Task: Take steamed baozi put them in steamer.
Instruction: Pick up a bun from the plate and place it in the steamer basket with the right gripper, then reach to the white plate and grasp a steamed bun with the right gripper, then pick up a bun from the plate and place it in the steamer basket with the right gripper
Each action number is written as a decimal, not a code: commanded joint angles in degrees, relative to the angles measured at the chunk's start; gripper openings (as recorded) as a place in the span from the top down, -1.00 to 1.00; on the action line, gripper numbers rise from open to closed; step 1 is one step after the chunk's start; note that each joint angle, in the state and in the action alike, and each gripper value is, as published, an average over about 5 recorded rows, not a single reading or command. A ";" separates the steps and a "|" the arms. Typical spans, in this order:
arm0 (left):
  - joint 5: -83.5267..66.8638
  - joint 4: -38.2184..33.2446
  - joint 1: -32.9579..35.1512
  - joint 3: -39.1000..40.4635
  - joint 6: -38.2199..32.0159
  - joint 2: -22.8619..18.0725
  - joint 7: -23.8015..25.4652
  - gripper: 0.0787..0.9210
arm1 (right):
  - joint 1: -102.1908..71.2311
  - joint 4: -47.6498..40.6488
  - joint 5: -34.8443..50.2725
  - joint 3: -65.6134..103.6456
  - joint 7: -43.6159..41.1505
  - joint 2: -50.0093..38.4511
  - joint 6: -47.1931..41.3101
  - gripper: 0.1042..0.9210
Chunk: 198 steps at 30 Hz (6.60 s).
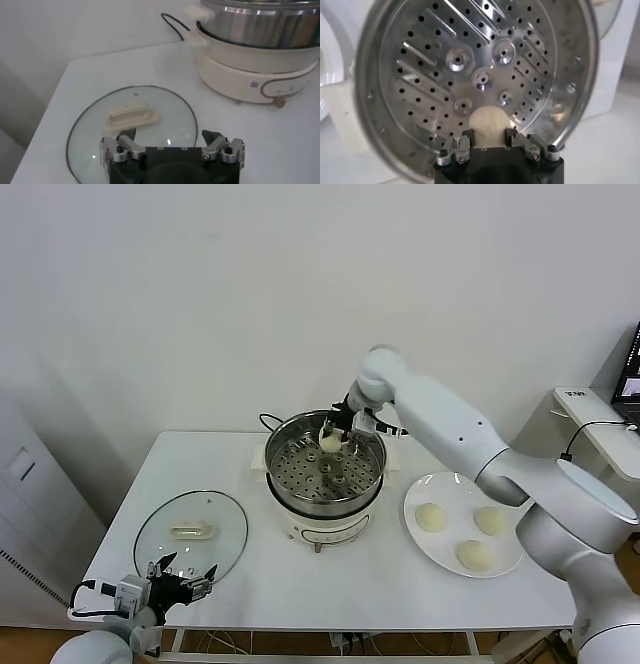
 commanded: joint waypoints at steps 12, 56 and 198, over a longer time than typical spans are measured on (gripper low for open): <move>-0.16 0.13 0.02 -0.27 -0.50 -0.25 -0.07 -0.77 | -2.03 -2.62 -4.68 3.17 -0.12 3.11 2.75 -0.15; -0.47 -1.67 1.87 -2.17 -0.73 -0.75 -0.36 -0.77 | 10.62 3.86 65.82 -32.93 -16.12 -27.71 -43.39 -0.76; -0.70 -2.67 3.39 -2.59 -1.20 -0.92 -1.46 -0.77 | 32.72 14.05 98.60 -49.29 -1.27 -14.66 -71.65 -0.76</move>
